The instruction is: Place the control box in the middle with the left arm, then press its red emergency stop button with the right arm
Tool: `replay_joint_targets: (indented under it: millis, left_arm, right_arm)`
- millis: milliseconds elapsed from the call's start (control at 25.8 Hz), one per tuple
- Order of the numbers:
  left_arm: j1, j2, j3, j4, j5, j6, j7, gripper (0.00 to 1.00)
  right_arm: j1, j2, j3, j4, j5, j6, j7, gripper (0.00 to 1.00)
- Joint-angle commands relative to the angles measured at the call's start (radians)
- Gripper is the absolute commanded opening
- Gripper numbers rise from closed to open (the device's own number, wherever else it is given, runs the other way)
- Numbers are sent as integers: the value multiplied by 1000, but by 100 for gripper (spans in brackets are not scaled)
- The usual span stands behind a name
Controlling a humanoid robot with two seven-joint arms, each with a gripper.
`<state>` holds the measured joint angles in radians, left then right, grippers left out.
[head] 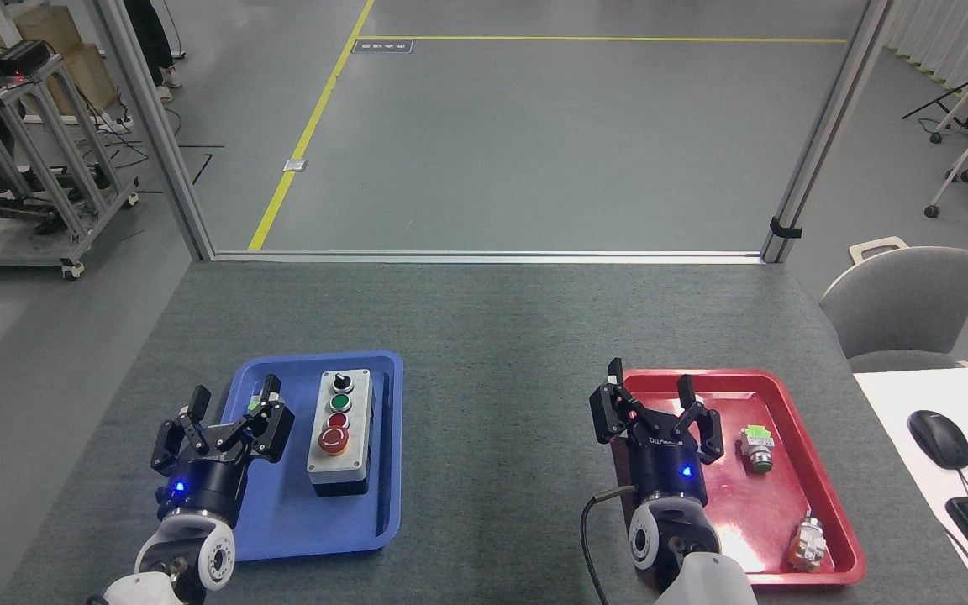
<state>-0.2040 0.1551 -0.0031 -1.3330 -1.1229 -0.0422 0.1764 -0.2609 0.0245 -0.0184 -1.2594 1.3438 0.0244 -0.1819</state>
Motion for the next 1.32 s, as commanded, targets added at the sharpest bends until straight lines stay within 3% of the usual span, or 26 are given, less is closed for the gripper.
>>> replay_joint_targets:
  millis: [0,1277]
  left_arm:
    - [0,0,0,0,0,-1,0,99]
    - [0,-3,0,-6,0,-1,0,99]
  right_arm:
    - [0,0,0,0,0,0,1,99]
    - [-1,3,-2,0,0,2,1,99]
